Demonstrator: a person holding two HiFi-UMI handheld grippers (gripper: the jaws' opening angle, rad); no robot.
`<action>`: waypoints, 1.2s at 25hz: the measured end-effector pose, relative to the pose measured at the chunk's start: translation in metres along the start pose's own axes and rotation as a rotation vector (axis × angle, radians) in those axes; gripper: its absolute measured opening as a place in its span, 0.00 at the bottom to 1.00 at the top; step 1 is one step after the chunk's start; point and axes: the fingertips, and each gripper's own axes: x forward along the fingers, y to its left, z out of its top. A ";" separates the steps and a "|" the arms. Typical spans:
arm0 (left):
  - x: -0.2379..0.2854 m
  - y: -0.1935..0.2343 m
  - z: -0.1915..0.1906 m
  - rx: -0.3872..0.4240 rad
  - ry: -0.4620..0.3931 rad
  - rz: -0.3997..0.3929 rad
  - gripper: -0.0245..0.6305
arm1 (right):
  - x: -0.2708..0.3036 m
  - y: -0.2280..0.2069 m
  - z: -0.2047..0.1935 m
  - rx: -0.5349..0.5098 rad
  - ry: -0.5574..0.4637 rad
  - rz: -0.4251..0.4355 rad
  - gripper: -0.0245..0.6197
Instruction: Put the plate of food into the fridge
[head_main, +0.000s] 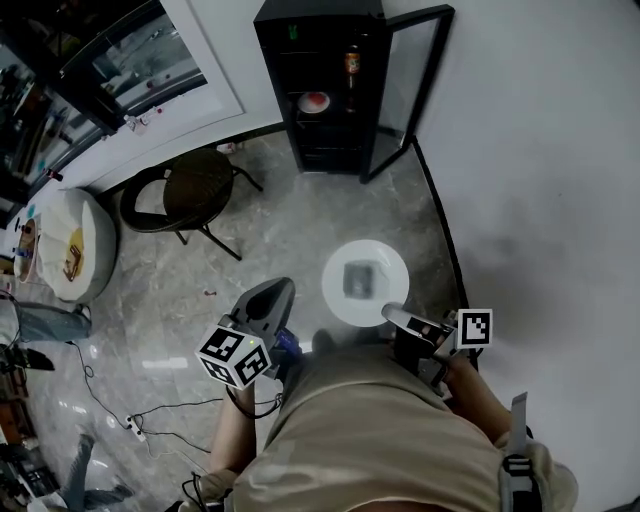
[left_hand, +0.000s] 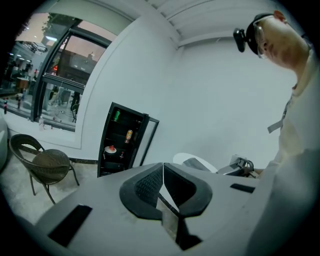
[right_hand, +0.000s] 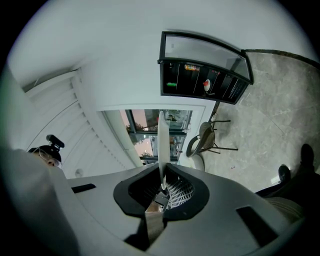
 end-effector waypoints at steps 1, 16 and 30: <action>0.000 0.000 -0.001 -0.002 -0.001 0.002 0.06 | 0.000 -0.001 0.001 -0.002 0.001 0.001 0.08; 0.040 -0.046 0.001 0.054 0.006 0.049 0.06 | -0.036 -0.005 0.034 0.000 0.055 0.034 0.08; 0.036 -0.044 -0.006 0.030 0.011 0.081 0.06 | -0.027 -0.013 0.028 -0.013 0.110 0.049 0.08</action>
